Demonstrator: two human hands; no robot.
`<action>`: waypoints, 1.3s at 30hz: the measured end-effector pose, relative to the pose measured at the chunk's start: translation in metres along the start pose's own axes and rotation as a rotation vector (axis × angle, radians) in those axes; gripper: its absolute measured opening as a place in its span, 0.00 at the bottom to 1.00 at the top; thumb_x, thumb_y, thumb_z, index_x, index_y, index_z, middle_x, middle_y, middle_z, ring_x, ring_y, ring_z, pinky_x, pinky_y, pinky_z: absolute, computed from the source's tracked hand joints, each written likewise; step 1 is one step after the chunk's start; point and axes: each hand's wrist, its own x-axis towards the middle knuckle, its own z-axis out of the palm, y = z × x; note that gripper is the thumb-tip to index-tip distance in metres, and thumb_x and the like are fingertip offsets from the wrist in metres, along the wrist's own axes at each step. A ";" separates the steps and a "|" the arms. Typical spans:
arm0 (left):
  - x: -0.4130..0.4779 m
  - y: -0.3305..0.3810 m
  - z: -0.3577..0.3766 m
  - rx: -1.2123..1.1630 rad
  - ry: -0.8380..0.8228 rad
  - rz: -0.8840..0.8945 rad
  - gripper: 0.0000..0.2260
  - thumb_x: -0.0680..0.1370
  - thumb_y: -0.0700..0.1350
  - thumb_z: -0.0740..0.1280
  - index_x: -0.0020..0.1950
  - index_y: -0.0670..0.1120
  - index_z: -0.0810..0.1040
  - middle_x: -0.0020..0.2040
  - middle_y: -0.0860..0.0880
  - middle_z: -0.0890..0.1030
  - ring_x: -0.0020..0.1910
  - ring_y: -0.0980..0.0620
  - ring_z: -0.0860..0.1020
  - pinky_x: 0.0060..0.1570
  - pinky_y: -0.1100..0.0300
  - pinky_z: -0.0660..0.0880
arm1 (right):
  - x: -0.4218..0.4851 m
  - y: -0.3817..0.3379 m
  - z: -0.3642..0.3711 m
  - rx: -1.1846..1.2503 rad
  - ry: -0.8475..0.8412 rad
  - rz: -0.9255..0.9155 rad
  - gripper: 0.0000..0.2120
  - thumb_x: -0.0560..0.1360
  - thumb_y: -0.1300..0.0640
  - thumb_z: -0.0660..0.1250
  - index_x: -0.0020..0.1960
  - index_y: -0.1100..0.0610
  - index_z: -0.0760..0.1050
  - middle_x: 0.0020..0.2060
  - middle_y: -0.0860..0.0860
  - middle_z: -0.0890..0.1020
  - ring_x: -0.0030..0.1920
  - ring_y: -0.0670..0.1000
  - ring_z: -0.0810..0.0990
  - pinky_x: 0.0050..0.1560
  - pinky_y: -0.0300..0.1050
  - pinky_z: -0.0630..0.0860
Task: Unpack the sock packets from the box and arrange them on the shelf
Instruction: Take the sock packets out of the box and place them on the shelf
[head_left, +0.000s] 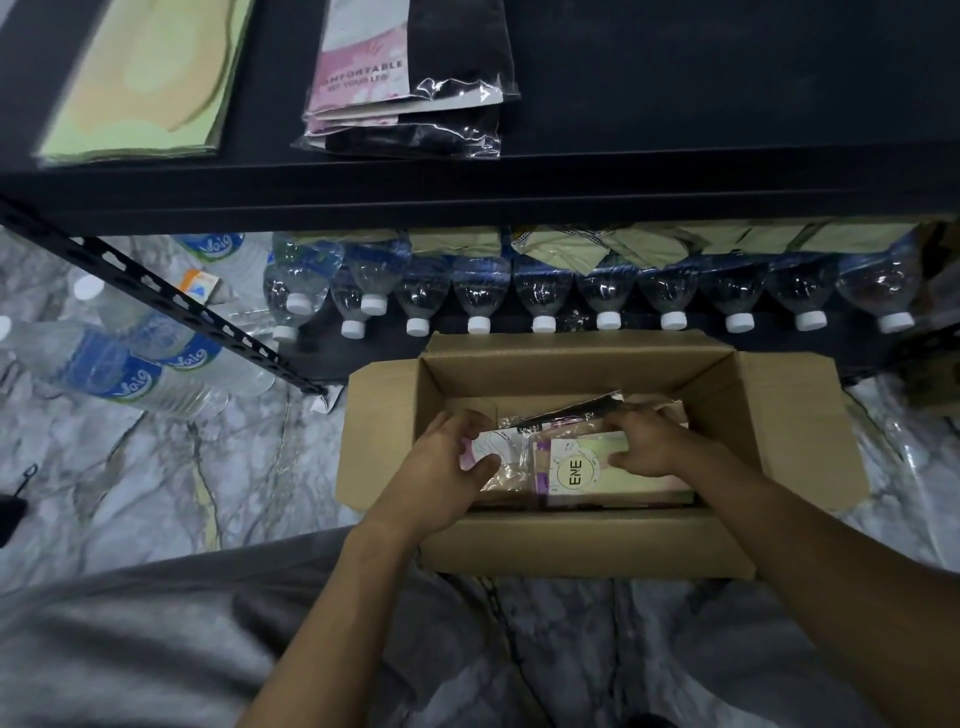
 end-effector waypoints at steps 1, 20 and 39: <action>0.000 -0.001 0.000 0.001 0.000 0.006 0.16 0.76 0.44 0.71 0.63 0.47 0.75 0.54 0.53 0.72 0.47 0.58 0.74 0.47 0.73 0.69 | 0.001 0.000 0.000 -0.003 -0.001 -0.017 0.30 0.70 0.51 0.71 0.70 0.51 0.67 0.69 0.53 0.69 0.68 0.55 0.67 0.68 0.50 0.64; 0.002 0.001 0.001 -0.007 -0.001 0.025 0.16 0.76 0.44 0.71 0.62 0.46 0.76 0.54 0.53 0.73 0.50 0.54 0.75 0.48 0.72 0.69 | -0.020 0.000 0.002 0.055 0.045 0.001 0.21 0.69 0.51 0.73 0.61 0.51 0.76 0.61 0.50 0.77 0.66 0.56 0.67 0.64 0.50 0.68; -0.012 0.011 0.015 -0.035 -0.047 -0.013 0.17 0.75 0.43 0.71 0.63 0.45 0.74 0.55 0.49 0.74 0.51 0.51 0.75 0.52 0.61 0.71 | -0.174 0.004 -0.095 0.400 0.674 -0.107 0.13 0.69 0.62 0.74 0.36 0.50 0.72 0.35 0.45 0.74 0.37 0.45 0.74 0.36 0.30 0.67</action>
